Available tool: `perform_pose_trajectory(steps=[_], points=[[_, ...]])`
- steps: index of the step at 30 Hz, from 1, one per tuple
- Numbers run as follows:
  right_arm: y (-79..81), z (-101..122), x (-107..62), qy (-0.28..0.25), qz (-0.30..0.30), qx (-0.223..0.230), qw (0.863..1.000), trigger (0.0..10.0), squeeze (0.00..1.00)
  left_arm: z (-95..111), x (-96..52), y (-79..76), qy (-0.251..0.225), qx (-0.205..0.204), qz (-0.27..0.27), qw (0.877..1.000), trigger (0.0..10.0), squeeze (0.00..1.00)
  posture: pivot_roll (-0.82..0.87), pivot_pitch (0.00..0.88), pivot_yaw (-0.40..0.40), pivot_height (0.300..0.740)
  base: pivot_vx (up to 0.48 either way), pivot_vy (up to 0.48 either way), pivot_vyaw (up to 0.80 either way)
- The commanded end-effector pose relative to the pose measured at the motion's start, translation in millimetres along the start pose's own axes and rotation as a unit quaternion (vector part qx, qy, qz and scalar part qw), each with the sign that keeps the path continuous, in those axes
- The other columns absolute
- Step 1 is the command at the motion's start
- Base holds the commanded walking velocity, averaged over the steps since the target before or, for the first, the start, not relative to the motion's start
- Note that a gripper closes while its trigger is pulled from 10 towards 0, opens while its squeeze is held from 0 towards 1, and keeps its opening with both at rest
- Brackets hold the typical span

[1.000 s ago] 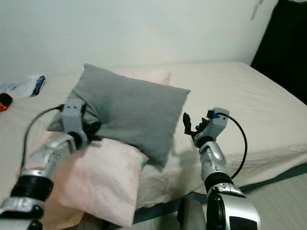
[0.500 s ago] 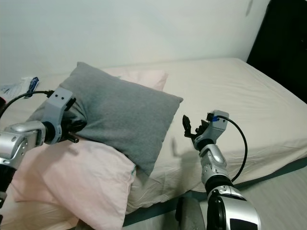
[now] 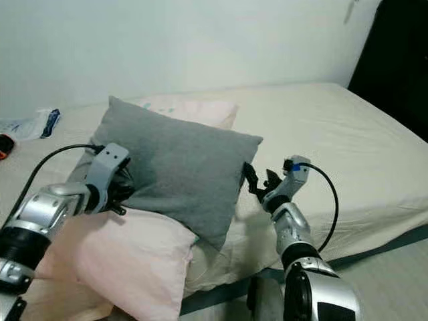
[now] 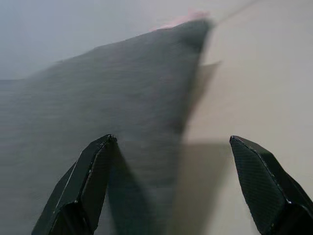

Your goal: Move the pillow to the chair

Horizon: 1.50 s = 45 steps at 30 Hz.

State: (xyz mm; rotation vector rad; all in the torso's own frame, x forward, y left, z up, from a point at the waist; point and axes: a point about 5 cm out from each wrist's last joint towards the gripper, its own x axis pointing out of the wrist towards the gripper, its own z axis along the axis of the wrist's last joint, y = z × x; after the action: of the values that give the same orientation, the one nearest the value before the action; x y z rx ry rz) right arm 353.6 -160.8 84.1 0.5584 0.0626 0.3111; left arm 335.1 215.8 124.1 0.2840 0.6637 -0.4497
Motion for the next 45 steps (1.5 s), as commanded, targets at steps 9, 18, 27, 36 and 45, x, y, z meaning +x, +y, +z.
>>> perform_pose_trajectory(steps=[9,18,27,36,45], points=[[8.2,-3.3,6.8,0.025,0.015,0.001,1.000,10.0,0.00,-32.0,12.1,-10.9,0.089,0.010,-0.021,0.996,0.0,0.00,0.24,0.067,-0.042,0.558,0.000,0.000,0.00],[21.9,0.9,18.0,0.033,0.042,0.010,0.999,10.0,0.00,-37.6,4.0,-7.3,0.099,0.014,-0.018,0.995,0.0,0.00,0.30,0.072,-0.039,0.558,0.000,0.000,0.00],[47.2,-13.3,24.3,0.050,0.096,-0.039,0.993,0.0,0.00,-36.6,4.3,-10.5,0.088,-0.005,-0.029,0.996,0.0,0.00,0.29,0.061,-0.034,0.558,0.000,0.000,0.00],[32.8,-21.4,16.1,0.058,0.019,-0.095,0.994,0.0,0.00,-33.2,10.1,-20.4,0.076,-0.010,-0.044,0.996,0.0,0.00,0.28,0.039,-0.026,0.558,0.000,0.000,0.00],[28.3,-17.4,14.3,0.041,-0.005,-0.127,0.991,0.0,0.00,-32.4,15.8,-29.6,0.049,-0.025,-0.069,0.996,0.0,0.00,0.23,0.001,-0.023,0.558,0.000,0.000,0.00]])
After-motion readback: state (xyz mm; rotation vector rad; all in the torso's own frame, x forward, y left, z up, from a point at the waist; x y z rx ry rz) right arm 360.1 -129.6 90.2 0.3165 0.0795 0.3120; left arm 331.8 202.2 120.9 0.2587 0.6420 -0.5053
